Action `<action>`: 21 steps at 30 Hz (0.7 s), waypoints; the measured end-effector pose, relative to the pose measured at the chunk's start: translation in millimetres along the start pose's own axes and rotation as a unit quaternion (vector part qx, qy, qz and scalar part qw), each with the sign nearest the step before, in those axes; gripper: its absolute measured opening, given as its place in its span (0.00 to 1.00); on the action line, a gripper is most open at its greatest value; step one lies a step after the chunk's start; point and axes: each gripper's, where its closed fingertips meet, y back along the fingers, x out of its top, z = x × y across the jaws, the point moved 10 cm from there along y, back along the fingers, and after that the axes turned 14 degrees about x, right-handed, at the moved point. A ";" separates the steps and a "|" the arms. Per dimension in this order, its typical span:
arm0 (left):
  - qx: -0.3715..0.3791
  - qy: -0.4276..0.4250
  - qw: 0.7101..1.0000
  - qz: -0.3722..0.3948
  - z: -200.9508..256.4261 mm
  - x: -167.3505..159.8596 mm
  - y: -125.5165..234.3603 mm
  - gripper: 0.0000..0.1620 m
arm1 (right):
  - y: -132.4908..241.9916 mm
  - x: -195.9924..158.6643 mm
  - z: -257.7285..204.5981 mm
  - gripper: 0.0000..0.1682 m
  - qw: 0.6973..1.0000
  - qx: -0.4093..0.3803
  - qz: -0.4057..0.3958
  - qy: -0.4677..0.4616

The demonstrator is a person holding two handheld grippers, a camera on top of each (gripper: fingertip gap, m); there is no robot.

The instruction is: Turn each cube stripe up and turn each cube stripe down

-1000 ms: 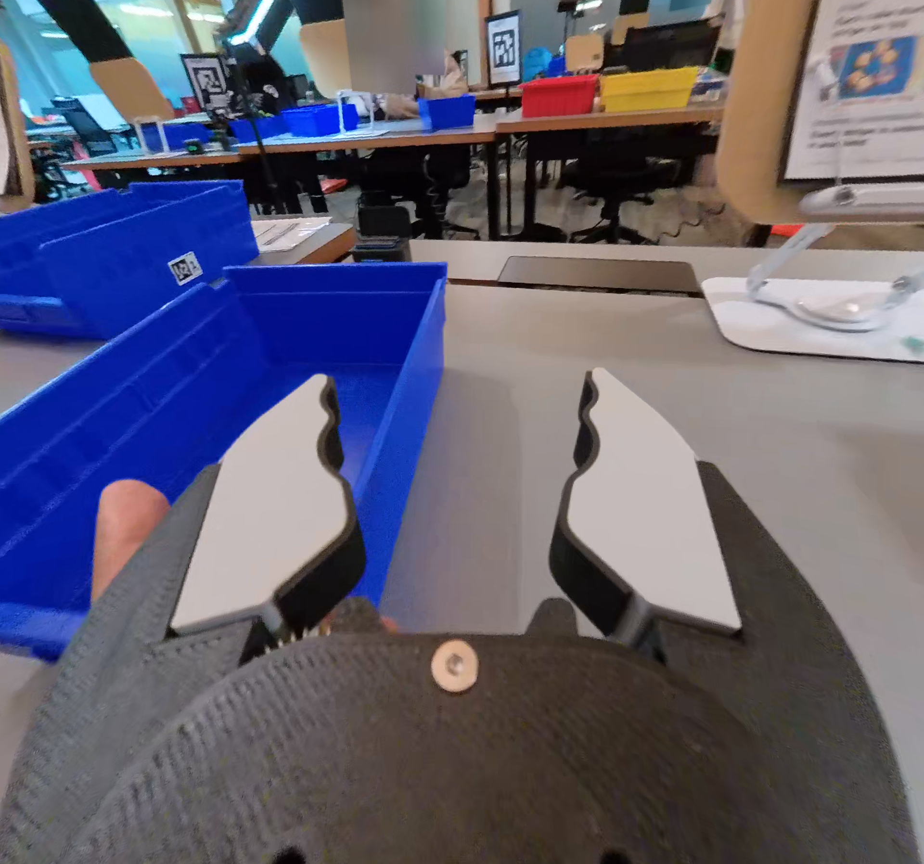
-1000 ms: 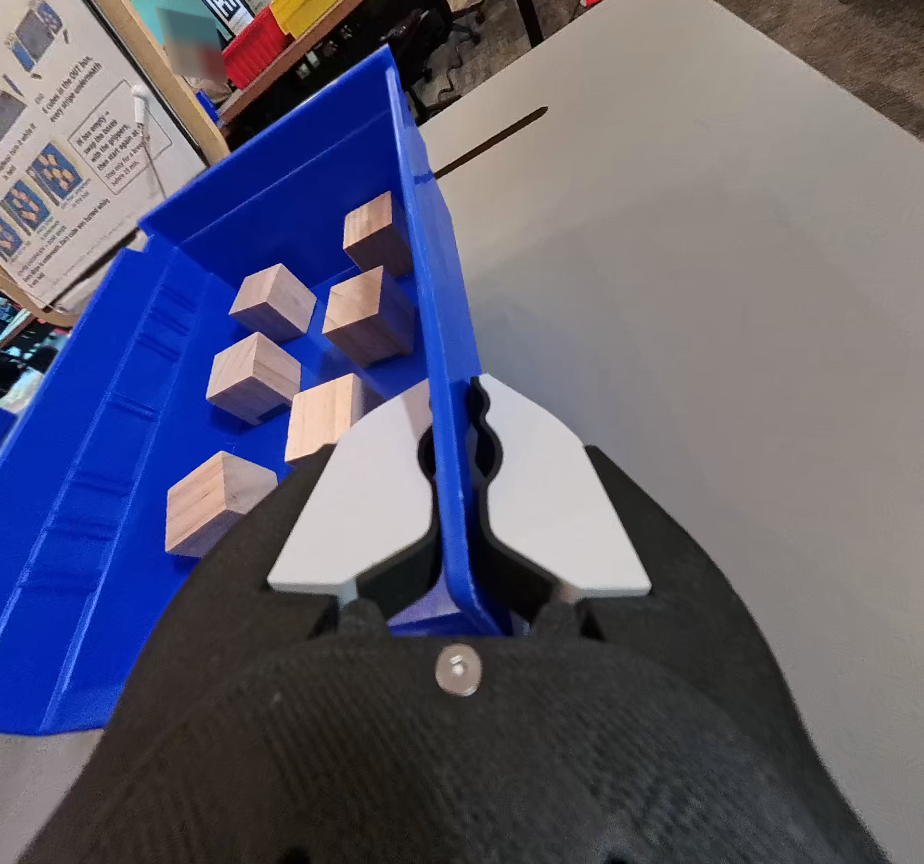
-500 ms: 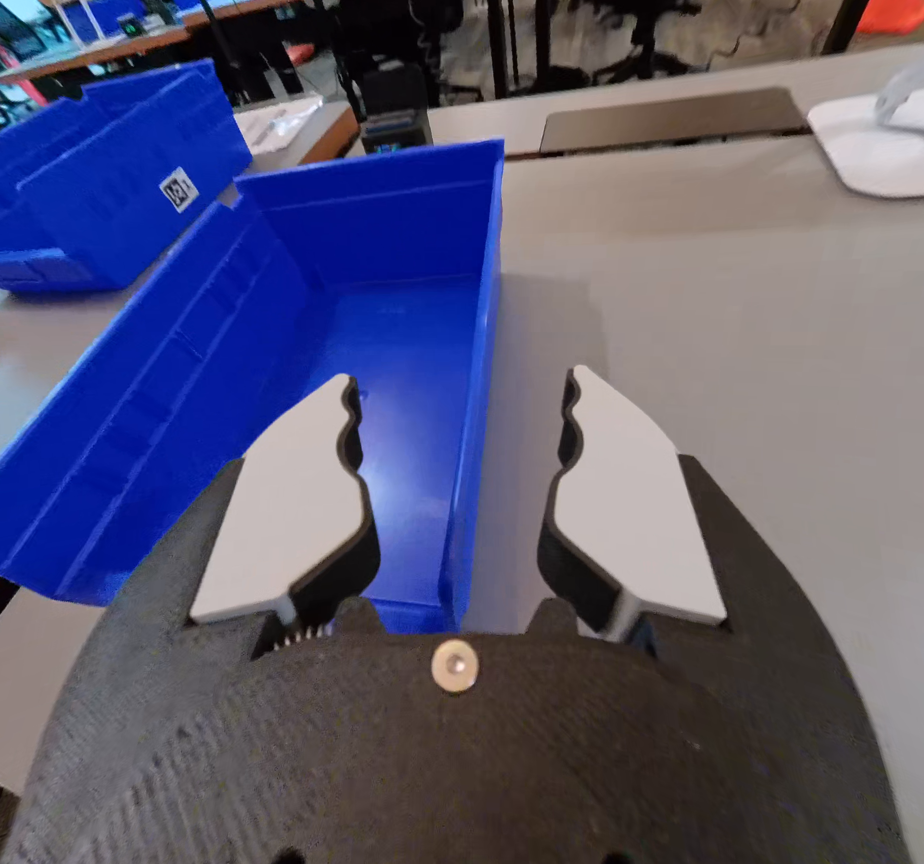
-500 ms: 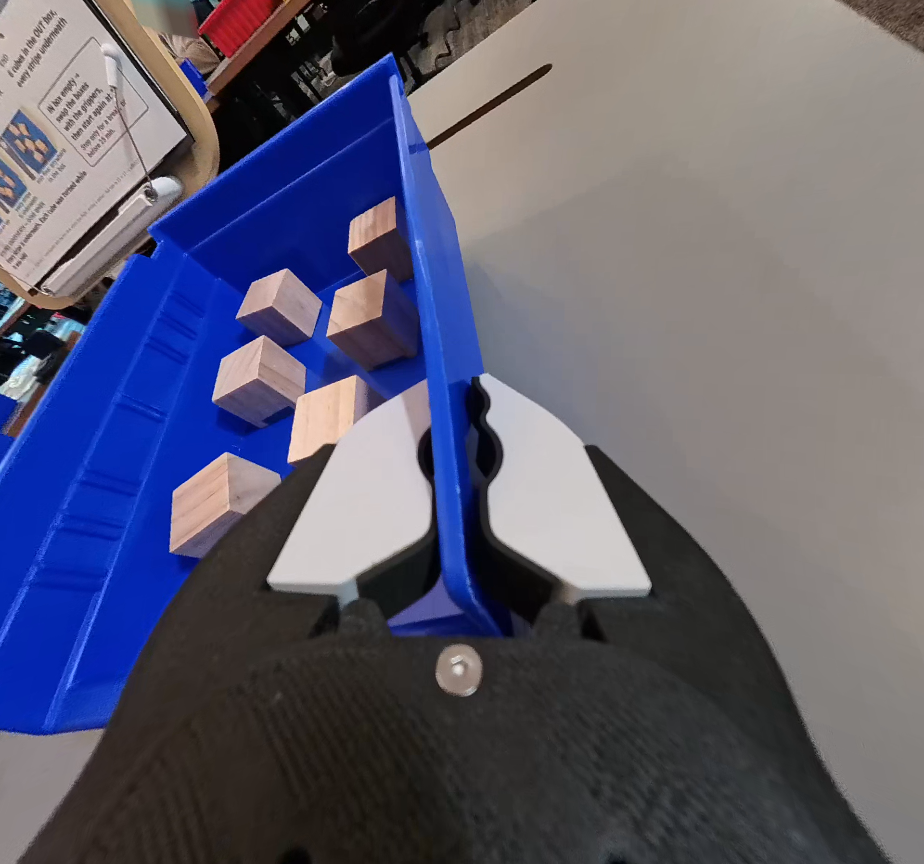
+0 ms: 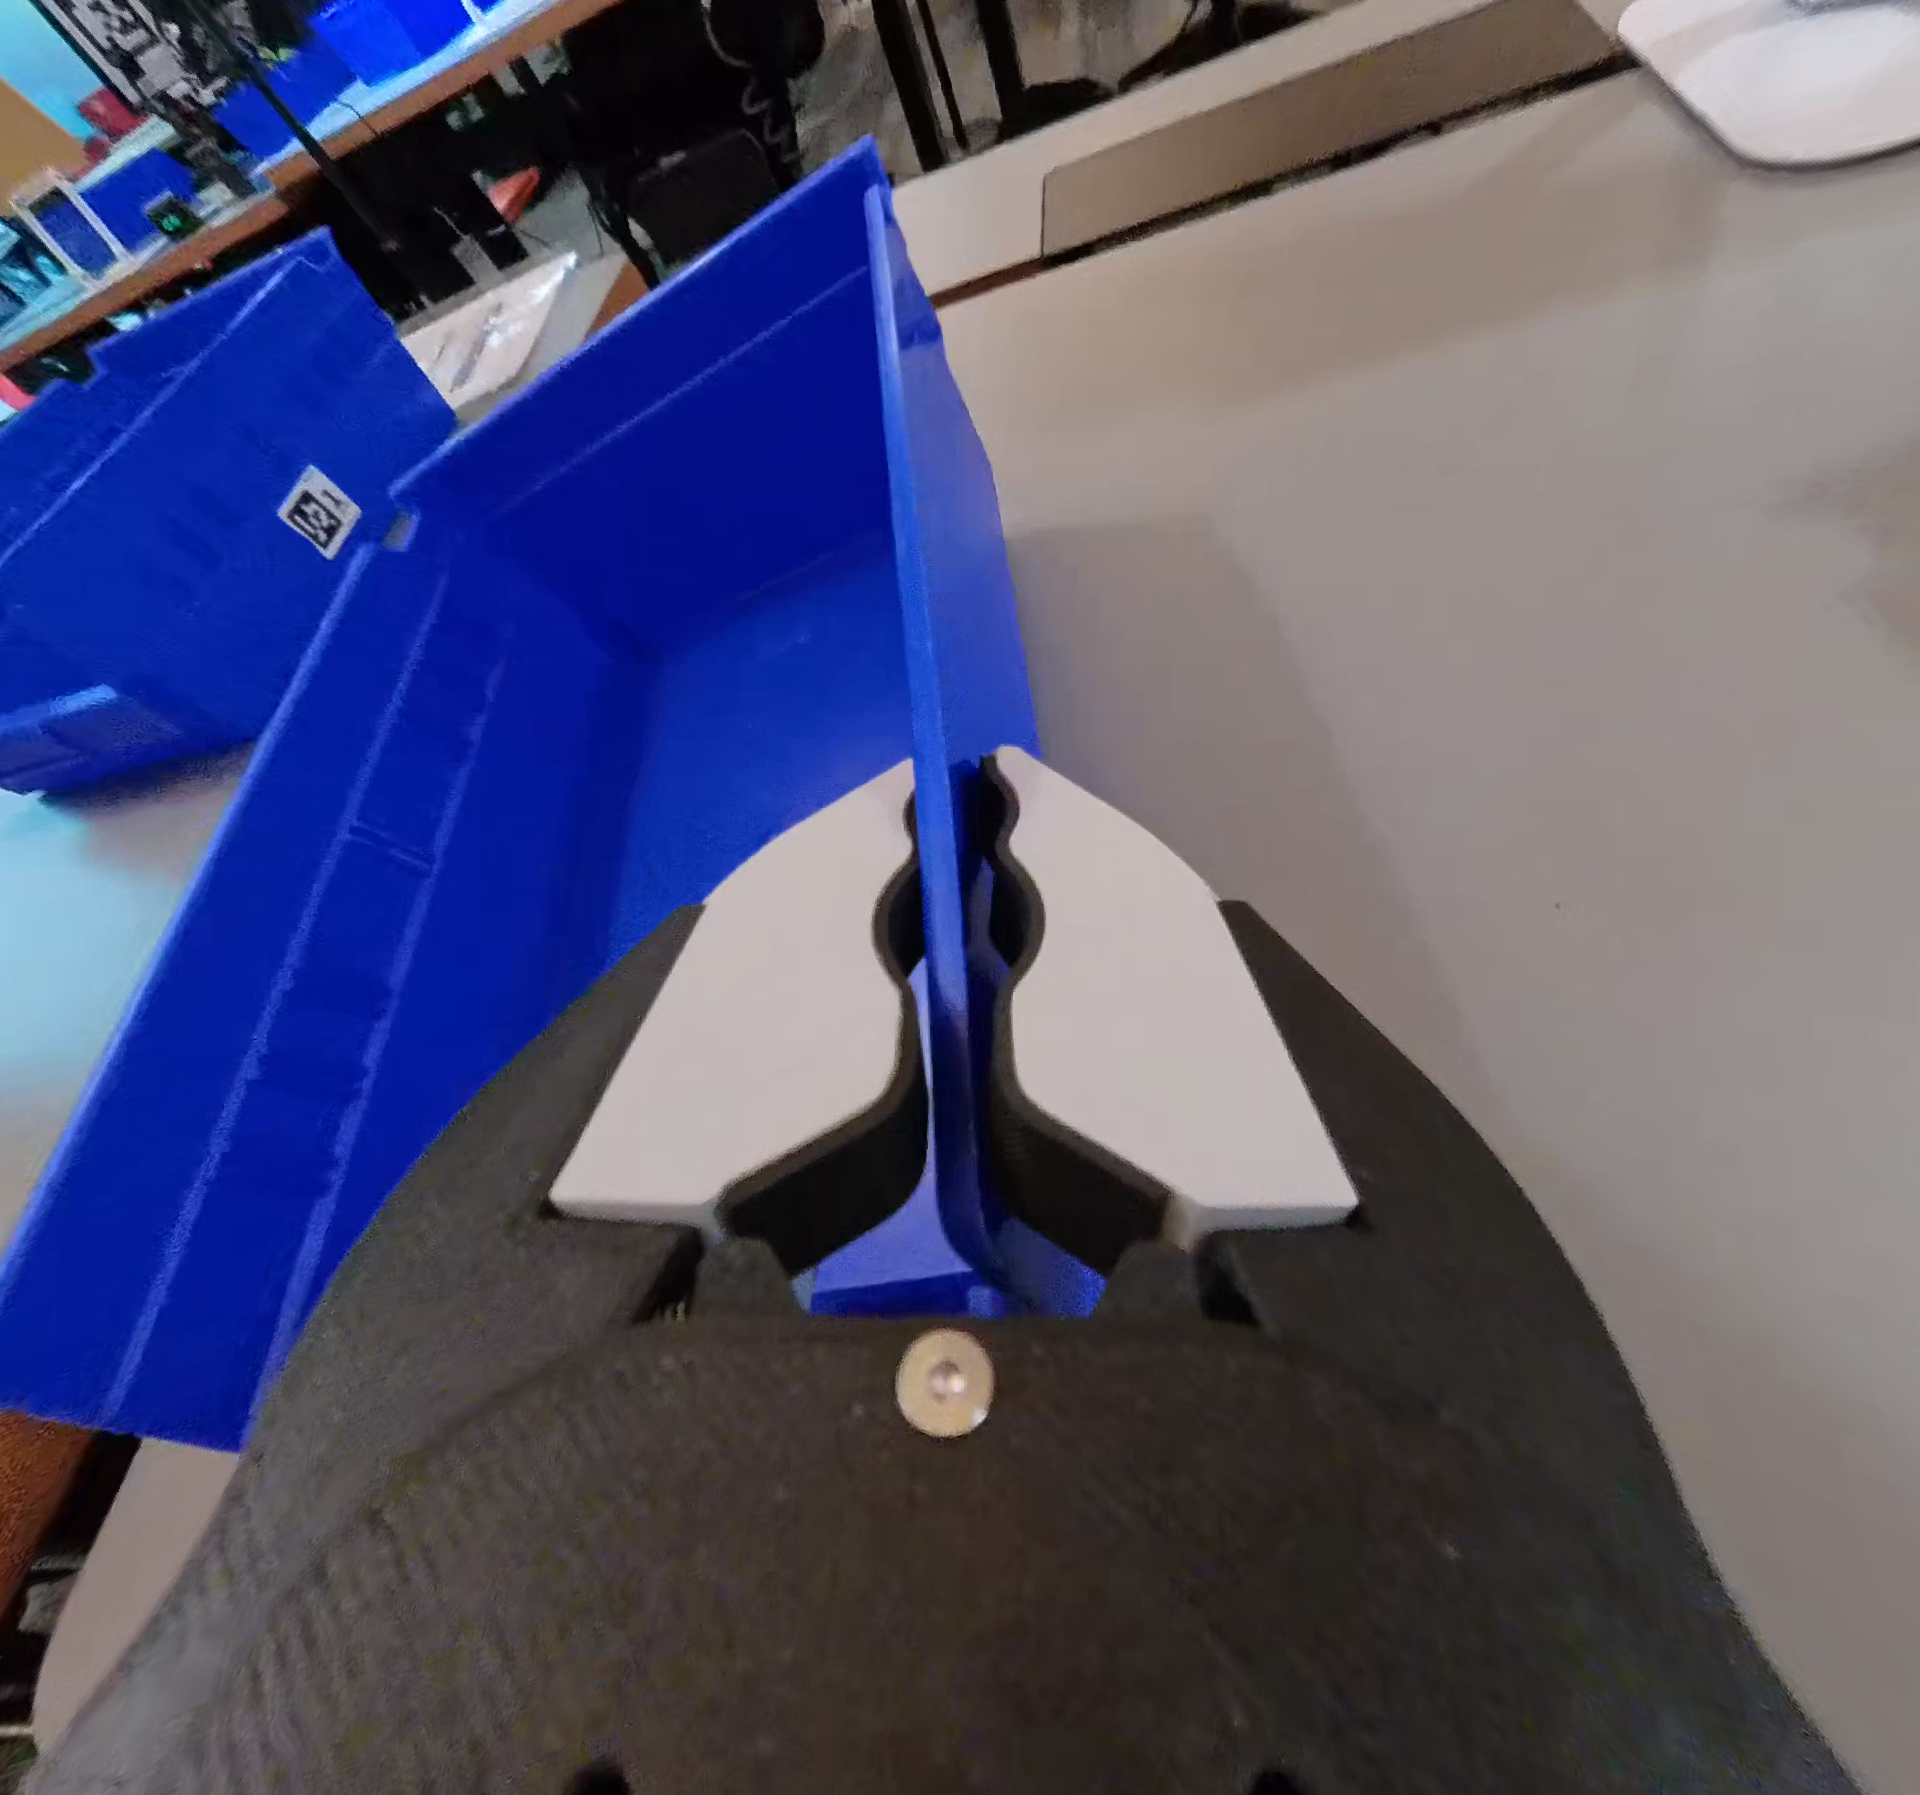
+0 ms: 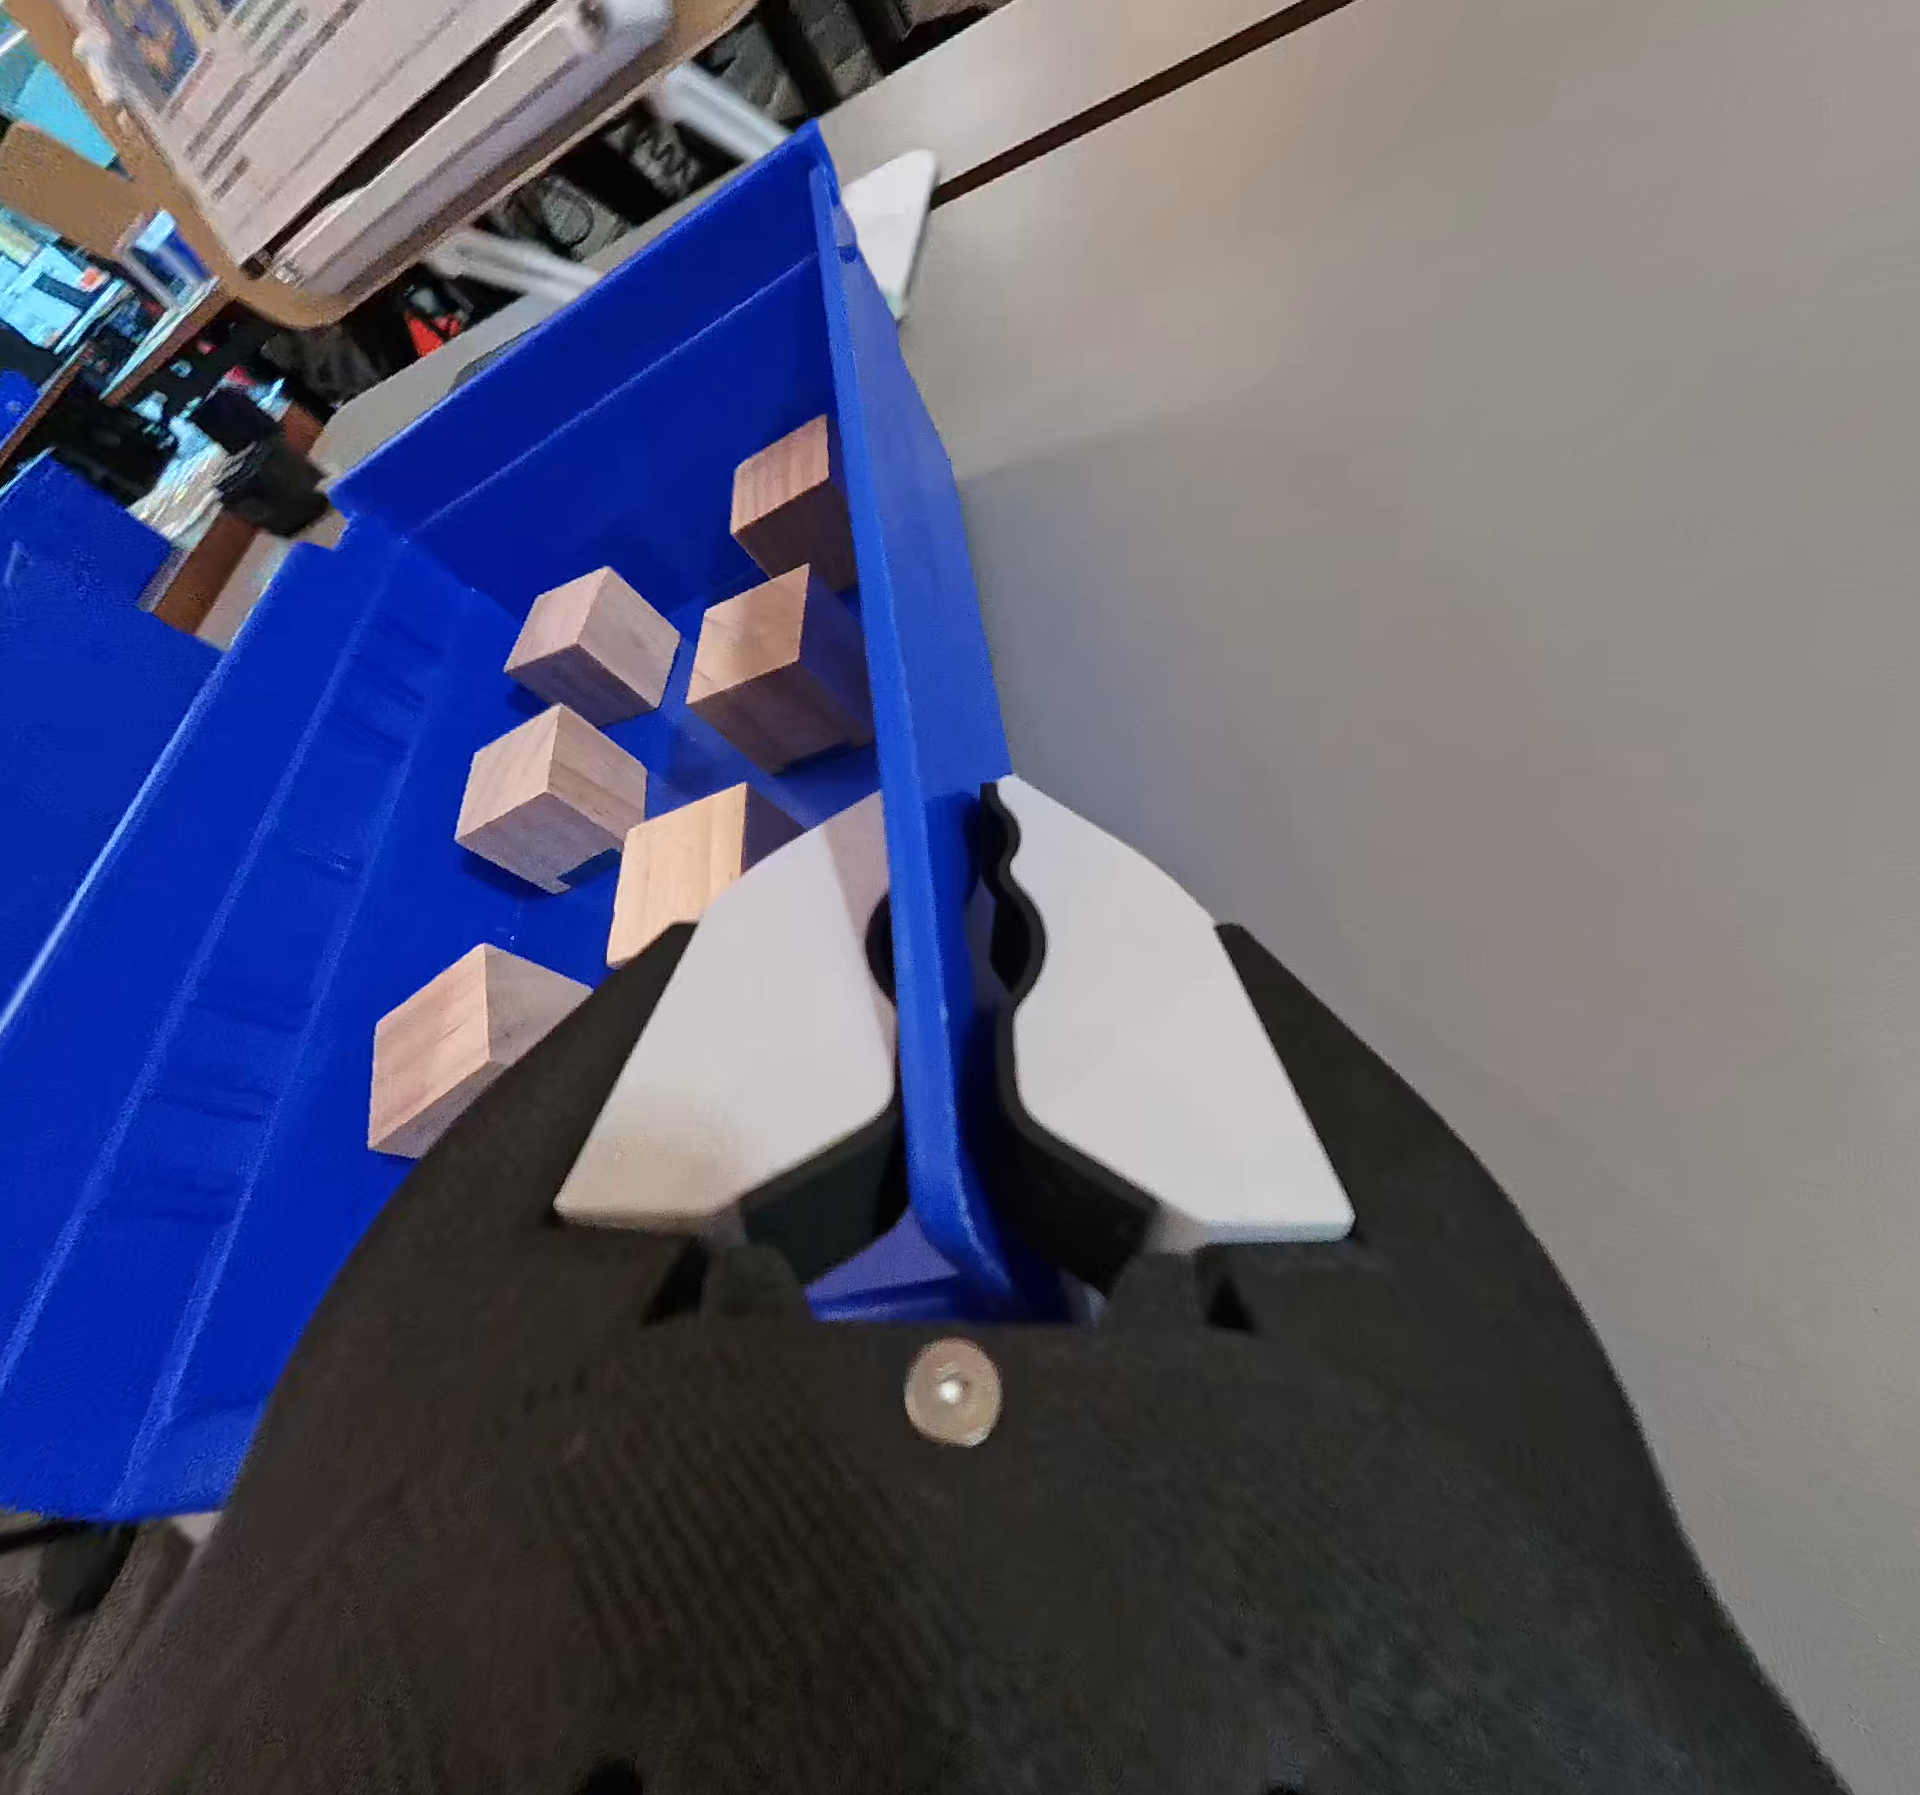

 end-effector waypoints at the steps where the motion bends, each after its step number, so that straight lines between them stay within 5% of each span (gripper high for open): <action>1: -0.002 0.021 1.000 0.009 -5.9 5.9 4.5 0.05 | -9.9 -4.4 -9.2 0.06 1.000 0.009 -0.008 0.002; 11: 0.032 0.092 0.993 0.068 -66.7 46.5 45.7 0.04 | -146.8 -43.9 -140.7 0.06 0.993 0.082 -0.051 0.062; 21: 0.090 0.094 0.984 0.119 -122.8 73.1 91.8 0.04 | -288.0 -105.0 -305.6 0.06 0.998 0.011 0.005 0.068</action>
